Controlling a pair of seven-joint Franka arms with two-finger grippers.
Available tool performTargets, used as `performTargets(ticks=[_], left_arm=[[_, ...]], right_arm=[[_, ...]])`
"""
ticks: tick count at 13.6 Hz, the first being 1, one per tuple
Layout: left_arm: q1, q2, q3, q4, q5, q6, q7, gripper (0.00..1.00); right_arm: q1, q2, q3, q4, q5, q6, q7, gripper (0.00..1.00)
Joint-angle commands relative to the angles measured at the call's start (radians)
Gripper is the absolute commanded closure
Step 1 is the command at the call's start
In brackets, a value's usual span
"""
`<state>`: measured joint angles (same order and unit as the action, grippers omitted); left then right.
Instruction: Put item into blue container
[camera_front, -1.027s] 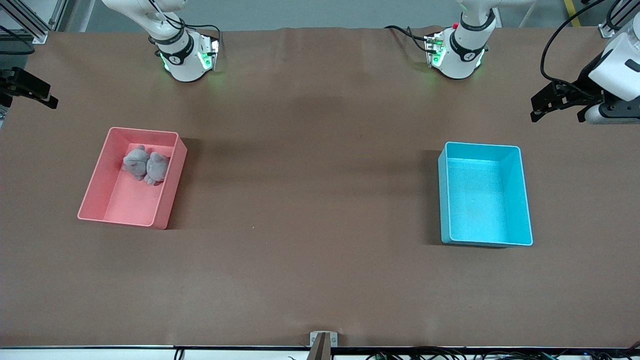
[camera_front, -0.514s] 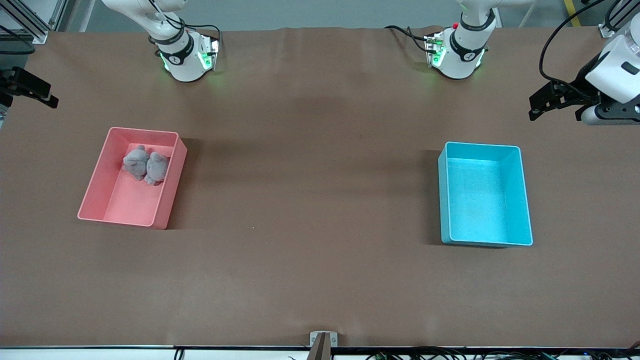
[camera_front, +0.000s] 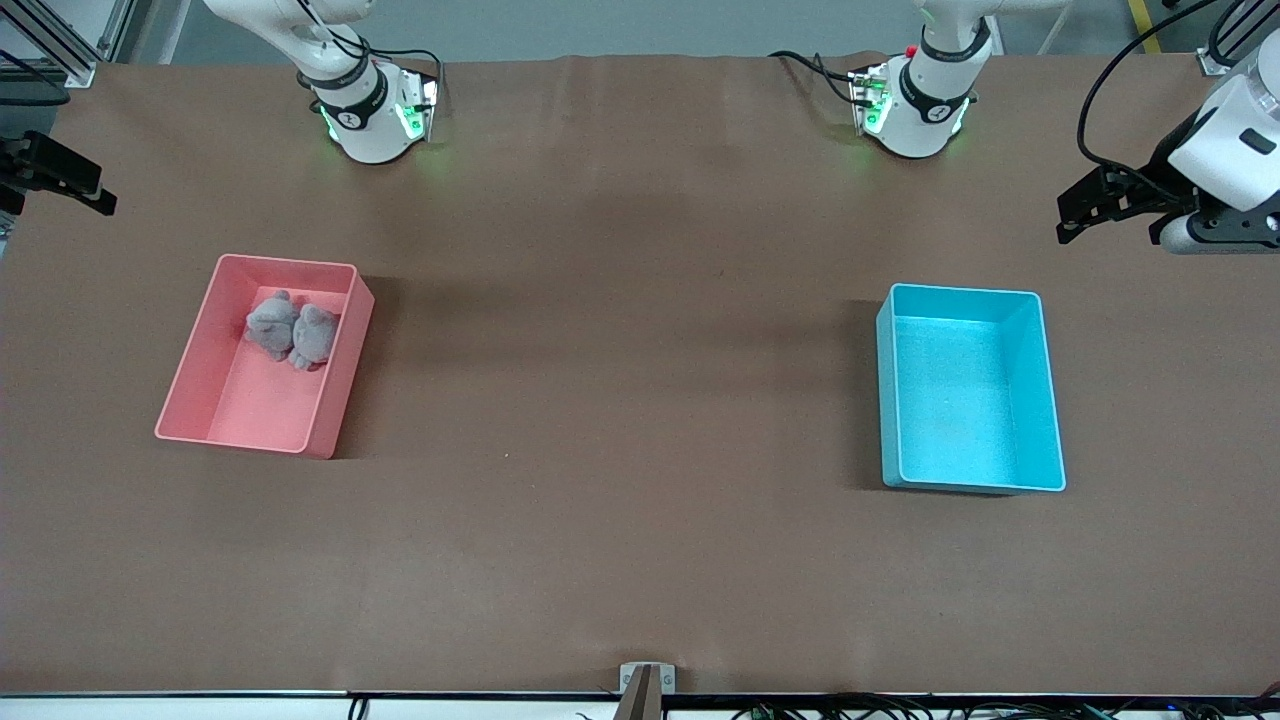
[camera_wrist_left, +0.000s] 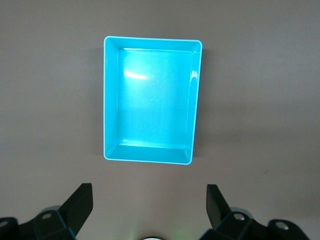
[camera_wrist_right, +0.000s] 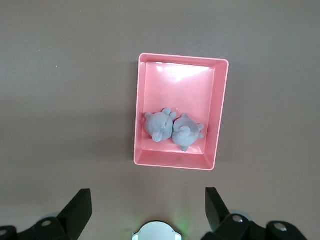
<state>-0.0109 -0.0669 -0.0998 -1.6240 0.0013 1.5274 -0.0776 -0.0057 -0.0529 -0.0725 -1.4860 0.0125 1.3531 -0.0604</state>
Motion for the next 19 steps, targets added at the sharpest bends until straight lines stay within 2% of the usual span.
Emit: performTargets(ticks=[1,15,19], left_arm=[[0.002,0.016,-0.001,0.026,-0.006,-0.004,0.015,0.00],[0.005,0.015,0.000,0.024,-0.007,-0.003,0.019,0.00],[0.006,0.018,0.000,0.024,-0.007,0.005,0.019,0.00]], right_arm=[[-0.003,-0.012,0.002,-0.005,-0.006,0.006,-0.027,0.00],[-0.016,0.016,-0.004,0.000,0.001,0.012,-0.053,0.00],[-0.034,0.175,-0.004,0.009,-0.012,0.079,-0.067,0.00]])
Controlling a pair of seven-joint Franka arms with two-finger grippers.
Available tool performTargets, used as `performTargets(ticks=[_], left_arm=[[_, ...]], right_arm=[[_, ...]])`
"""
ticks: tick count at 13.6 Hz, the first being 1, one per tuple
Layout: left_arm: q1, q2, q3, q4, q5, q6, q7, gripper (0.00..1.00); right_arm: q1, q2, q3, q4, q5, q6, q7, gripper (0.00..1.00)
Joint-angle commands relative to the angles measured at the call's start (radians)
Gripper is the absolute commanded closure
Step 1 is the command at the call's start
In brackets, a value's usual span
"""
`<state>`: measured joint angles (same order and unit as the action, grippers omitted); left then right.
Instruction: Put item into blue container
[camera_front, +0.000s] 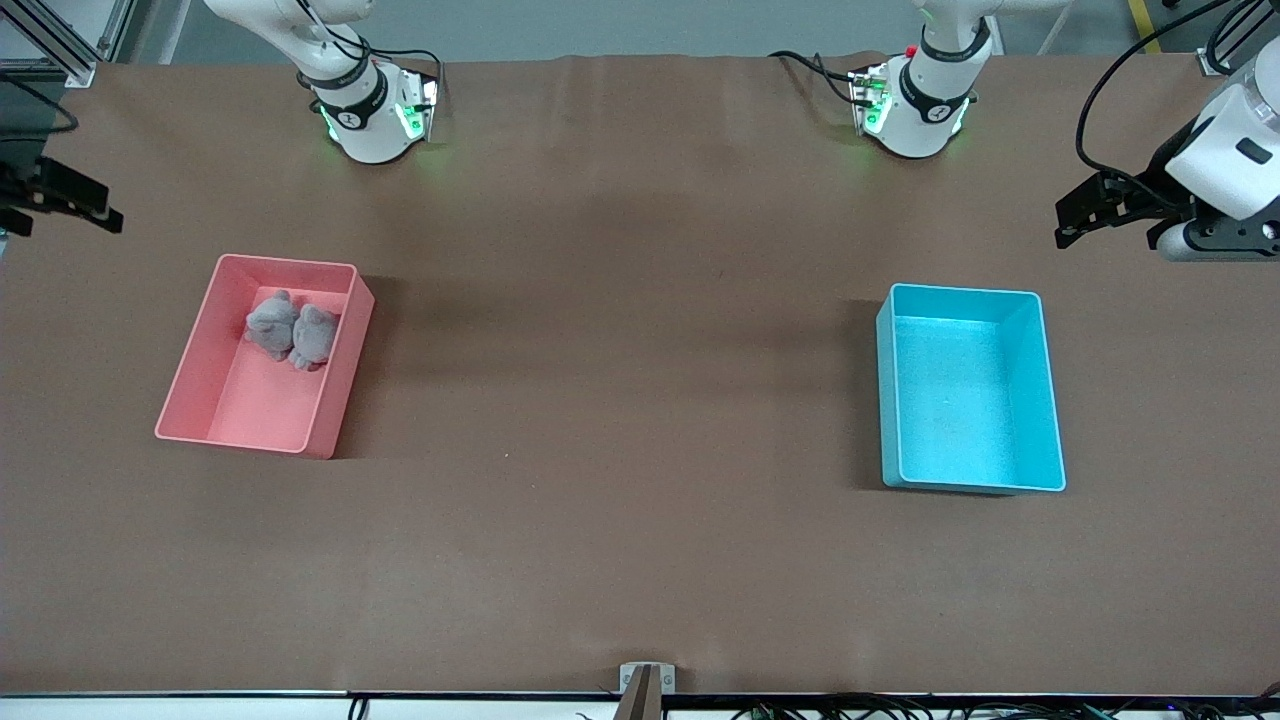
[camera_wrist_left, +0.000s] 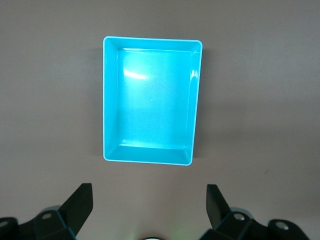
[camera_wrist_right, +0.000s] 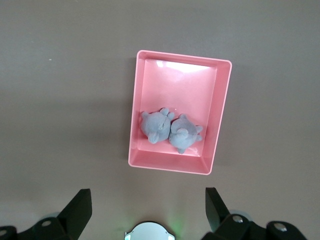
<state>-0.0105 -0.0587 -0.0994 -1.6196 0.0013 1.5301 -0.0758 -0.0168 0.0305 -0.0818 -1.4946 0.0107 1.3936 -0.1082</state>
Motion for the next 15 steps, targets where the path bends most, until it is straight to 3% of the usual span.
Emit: performTargets(ticks=[1,3,5,11,15], left_arm=[[0.006,0.010,0.000,0.020,-0.009,0.004,0.017,0.00],[0.006,0.010,0.000,0.020,-0.009,0.004,0.017,0.00],[0.006,0.008,0.000,0.020,-0.009,0.004,0.017,0.00],[0.006,0.007,0.003,0.021,-0.009,0.004,0.017,0.00],[0.007,0.006,0.004,0.020,-0.010,0.004,0.021,0.00]], right_arm=[[-0.026,0.115,0.005,0.014,-0.006,0.063,-0.019,0.00],[-0.029,0.114,0.004,-0.048,-0.006,0.096,0.011,0.00],[-0.049,0.089,0.004,-0.186,-0.006,0.197,0.068,0.00],[-0.117,-0.047,0.004,-0.658,-0.005,0.560,0.102,0.00],[-0.118,-0.046,0.004,-0.855,-0.003,0.816,0.124,0.00]])
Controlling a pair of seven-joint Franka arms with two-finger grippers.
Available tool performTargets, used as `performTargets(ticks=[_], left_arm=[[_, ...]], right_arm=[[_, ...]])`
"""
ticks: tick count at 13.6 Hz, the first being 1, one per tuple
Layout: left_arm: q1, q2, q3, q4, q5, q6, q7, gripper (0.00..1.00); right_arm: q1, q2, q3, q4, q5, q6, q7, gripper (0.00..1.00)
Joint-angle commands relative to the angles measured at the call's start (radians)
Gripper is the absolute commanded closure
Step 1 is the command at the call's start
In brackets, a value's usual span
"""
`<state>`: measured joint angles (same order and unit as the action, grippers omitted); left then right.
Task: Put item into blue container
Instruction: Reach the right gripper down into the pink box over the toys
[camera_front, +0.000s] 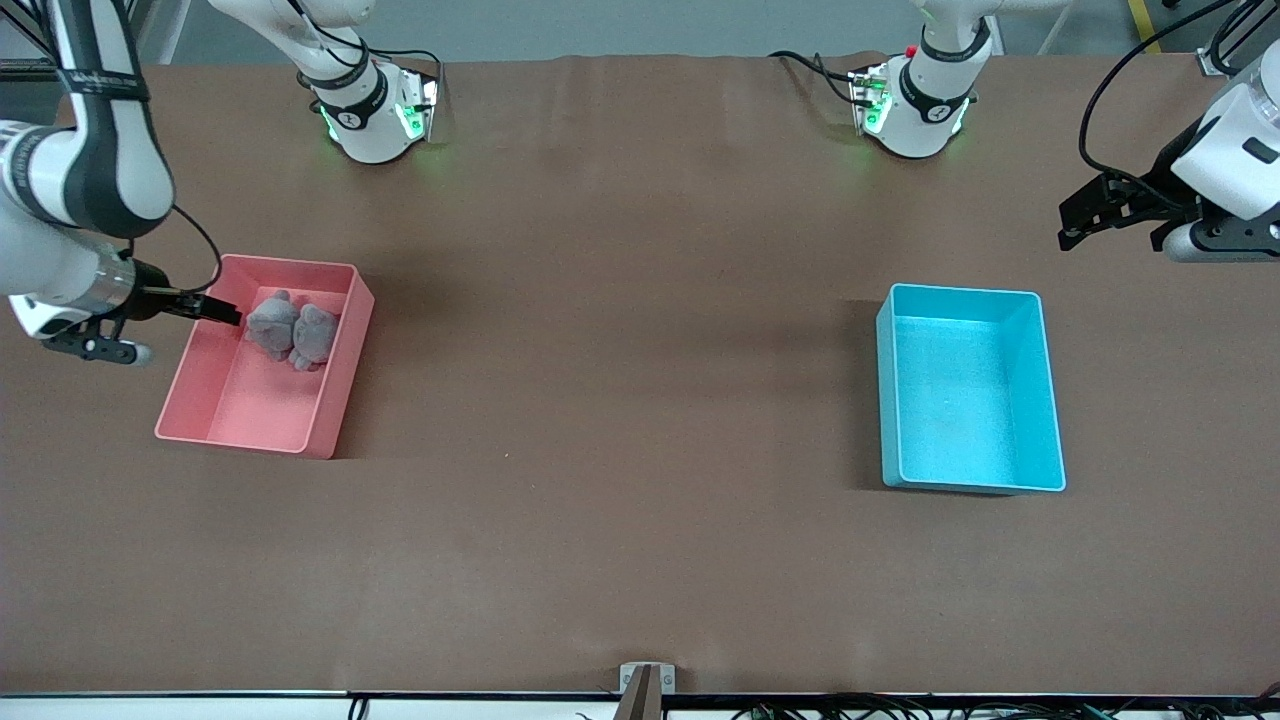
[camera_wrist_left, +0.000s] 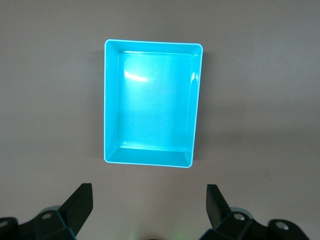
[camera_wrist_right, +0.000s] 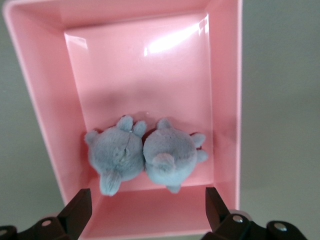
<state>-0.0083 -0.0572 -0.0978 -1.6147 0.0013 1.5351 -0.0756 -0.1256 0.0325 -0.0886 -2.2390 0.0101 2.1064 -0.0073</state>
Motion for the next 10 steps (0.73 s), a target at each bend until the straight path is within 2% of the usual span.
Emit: performTargets(ticks=[1,6,10], left_arm=[[0.010,0.004,0.001,0.015,-0.009,-0.001,0.020,0.00],[0.019,0.005,0.003,0.016,-0.014,-0.001,0.057,0.00],[0.021,0.005,0.003,0.018,-0.015,0.002,0.057,0.00]], right_arm=[[-0.009,-0.043,0.010,-0.141,-0.002,0.168,0.021,0.00],[-0.009,0.046,0.010,-0.280,-0.002,0.458,0.021,0.01],[-0.019,0.101,0.010,-0.300,-0.004,0.512,0.018,0.05]])
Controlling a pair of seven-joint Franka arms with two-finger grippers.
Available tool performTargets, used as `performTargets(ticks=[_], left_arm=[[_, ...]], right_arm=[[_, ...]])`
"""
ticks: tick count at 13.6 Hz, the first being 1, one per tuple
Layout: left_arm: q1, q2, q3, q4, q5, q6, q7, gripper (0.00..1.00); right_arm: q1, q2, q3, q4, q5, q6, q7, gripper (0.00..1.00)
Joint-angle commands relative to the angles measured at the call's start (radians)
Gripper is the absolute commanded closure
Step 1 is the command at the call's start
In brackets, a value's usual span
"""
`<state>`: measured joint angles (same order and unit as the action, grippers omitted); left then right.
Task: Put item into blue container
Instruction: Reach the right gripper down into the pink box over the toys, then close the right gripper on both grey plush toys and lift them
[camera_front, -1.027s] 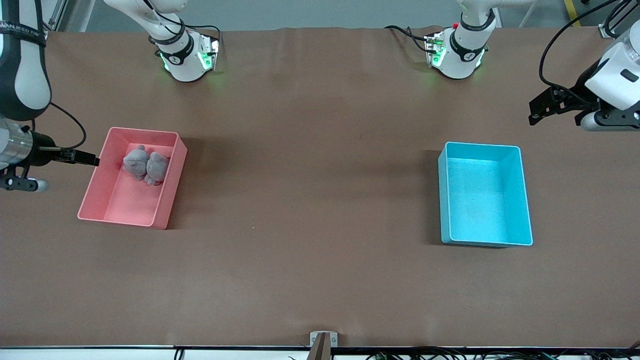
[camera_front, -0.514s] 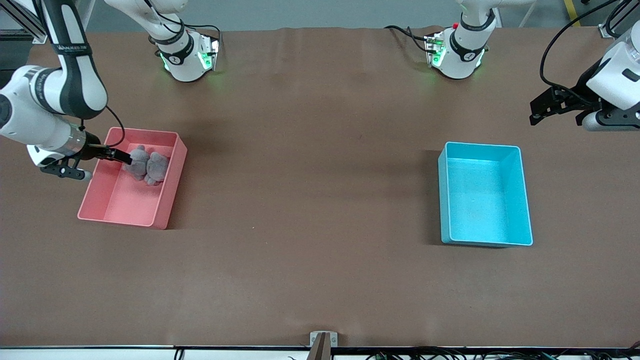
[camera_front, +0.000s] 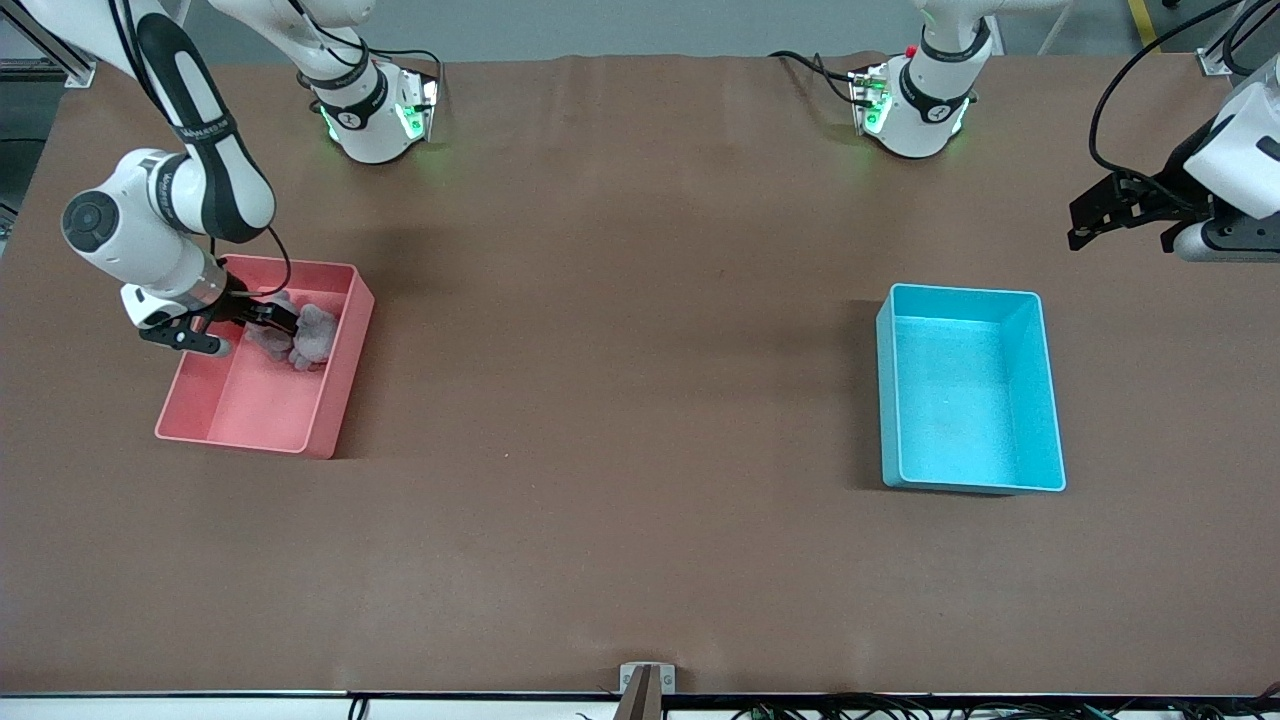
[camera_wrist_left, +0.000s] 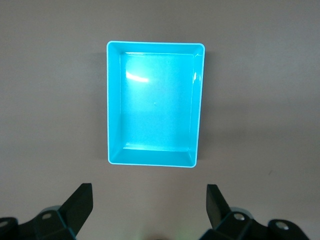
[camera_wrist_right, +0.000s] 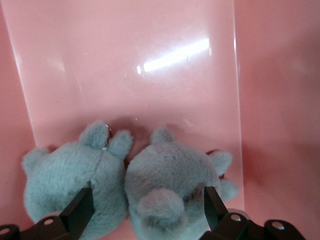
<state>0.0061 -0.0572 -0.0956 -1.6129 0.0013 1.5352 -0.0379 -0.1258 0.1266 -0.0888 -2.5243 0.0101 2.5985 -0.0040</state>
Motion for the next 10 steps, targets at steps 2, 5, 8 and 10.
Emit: performTargets(ticks=[2,5,8,10], left_arm=[[0.008,0.005,0.000,0.018,-0.015,0.008,0.019,0.00],[0.015,0.008,0.000,0.015,-0.015,0.028,0.019,0.00],[0.017,0.010,0.000,0.013,-0.015,0.031,0.019,0.00],[0.029,0.017,0.000,0.014,-0.015,0.033,0.019,0.00]], right_arm=[[-0.026,0.027,0.009,-0.013,-0.004,0.029,0.013,0.15],[-0.029,0.030,0.011,-0.011,-0.004,0.015,0.021,0.65],[-0.029,0.030,0.011,-0.010,-0.004,0.005,0.044,0.98],[-0.023,0.016,0.012,0.010,-0.004,-0.055,0.061,1.00]])
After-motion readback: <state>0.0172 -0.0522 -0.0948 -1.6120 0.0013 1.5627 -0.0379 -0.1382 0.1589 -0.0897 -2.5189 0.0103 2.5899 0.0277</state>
